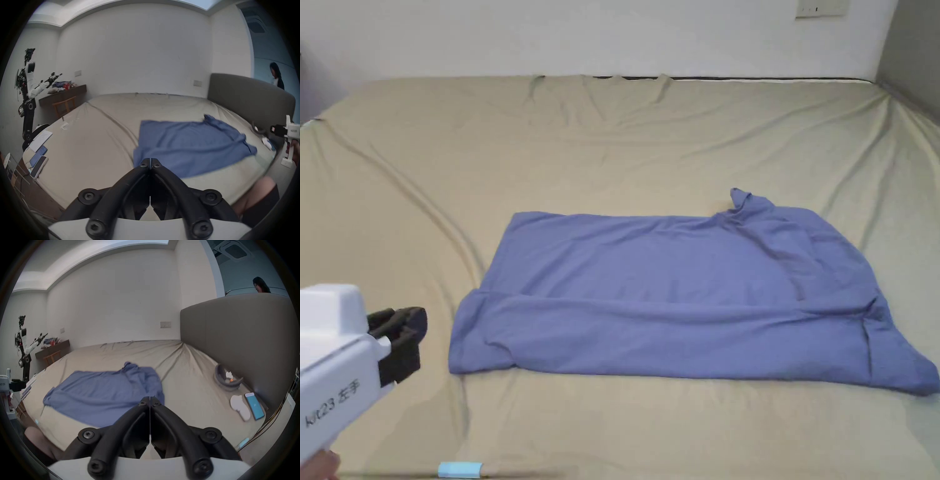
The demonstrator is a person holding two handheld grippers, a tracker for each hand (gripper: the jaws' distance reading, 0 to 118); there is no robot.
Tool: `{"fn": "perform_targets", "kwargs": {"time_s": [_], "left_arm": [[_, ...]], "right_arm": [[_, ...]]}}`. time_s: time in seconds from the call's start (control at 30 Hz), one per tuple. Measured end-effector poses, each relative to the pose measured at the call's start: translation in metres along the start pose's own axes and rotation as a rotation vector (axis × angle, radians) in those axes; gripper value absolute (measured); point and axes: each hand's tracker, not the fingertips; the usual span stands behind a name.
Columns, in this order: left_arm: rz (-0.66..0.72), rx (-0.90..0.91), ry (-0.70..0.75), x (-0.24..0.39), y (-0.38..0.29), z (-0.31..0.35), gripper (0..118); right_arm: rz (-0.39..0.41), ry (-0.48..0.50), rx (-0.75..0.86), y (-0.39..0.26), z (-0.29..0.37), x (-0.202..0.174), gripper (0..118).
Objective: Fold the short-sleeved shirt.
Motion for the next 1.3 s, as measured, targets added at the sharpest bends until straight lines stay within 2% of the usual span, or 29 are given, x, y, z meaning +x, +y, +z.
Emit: {"fn": "perform_targets", "kwargs": {"time_s": [0.03,0.07,0.13,0.23,0.3,0.4,0.47,0.5,0.53,0.67,0.7,0.8,0.83,0.9,0.93,0.97,1.2,1.23,1.3], "left_arm": [[-0.026,-0.041,-0.040,0.004,-0.007,0.002,0],[-0.051,-0.076,-0.092,0.008,-0.016,0.003,0],[-0.081,-0.100,-0.076,0.008,-0.036,-0.001,0],[-0.044,-0.142,-0.089,0.004,-0.047,-0.010,0],[-0.041,-0.163,-0.076,0.000,-0.050,-0.021,0],[-0.036,-0.220,-0.030,-0.008,-0.045,-0.051,2],[-0.025,-0.250,0.011,-0.015,-0.041,-0.078,70],[-0.020,-0.256,0.001,-0.016,-0.041,-0.089,96],[-0.009,-0.250,-0.004,-0.016,-0.041,-0.100,104],[0.000,-0.297,0.049,-0.011,-0.039,-0.146,93],[0.007,-0.299,0.045,-0.012,-0.040,-0.156,86],[0.066,-0.373,0.030,-0.011,-0.049,-0.178,39],[0.097,-0.397,0.014,-0.011,-0.052,-0.179,35],[0.069,-0.337,0.017,-0.013,-0.048,-0.171,2],[0.081,-0.318,-0.085,-0.015,-0.046,-0.166,2],[0.096,-0.320,-0.027,-0.015,-0.044,-0.163,2],[0.002,-0.229,-0.063,-0.008,-0.016,-0.130,2],[-0.003,-0.221,-0.062,-0.007,-0.014,-0.127,2],[-0.009,-0.216,-0.066,-0.006,-0.009,-0.123,2]], "right_arm": [[-0.034,0.045,-0.052,-0.011,-0.002,-0.004,0],[-0.102,0.084,-0.154,-0.026,-0.003,-0.007,0],[-0.047,0.079,-0.143,-0.039,-0.001,-0.016,0],[0.036,0.120,-0.185,-0.041,-0.002,-0.023,0],[0.049,0.121,-0.154,-0.037,0.001,-0.027,0],[0.016,0.151,-0.154,-0.037,-0.005,-0.030,0],[0.024,0.157,-0.177,-0.039,-0.010,-0.035,0],[0.034,0.157,-0.190,-0.041,-0.012,-0.036,0],[0.044,0.158,-0.197,-0.042,-0.014,-0.038,0],[0.044,0.155,-0.227,-0.047,-0.021,-0.035,0],[0.038,0.154,-0.230,-0.048,-0.022,-0.033,0],[0.031,0.137,-0.241,-0.050,-0.024,-0.027,0],[0.027,0.130,-0.246,-0.050,-0.024,-0.026,0],[0.014,0.121,-0.257,-0.054,-0.023,-0.020,0],[0.012,0.118,-0.261,-0.056,-0.023,-0.017,0],[0.012,0.113,-0.269,-0.058,-0.024,-0.015,0],[-0.038,0.067,-0.315,-0.063,-0.041,0.009,1],[-0.050,0.051,-0.339,-0.067,-0.048,0.017,16],[-0.112,0.051,-0.402,-0.069,-0.063,0.027,64]]}}
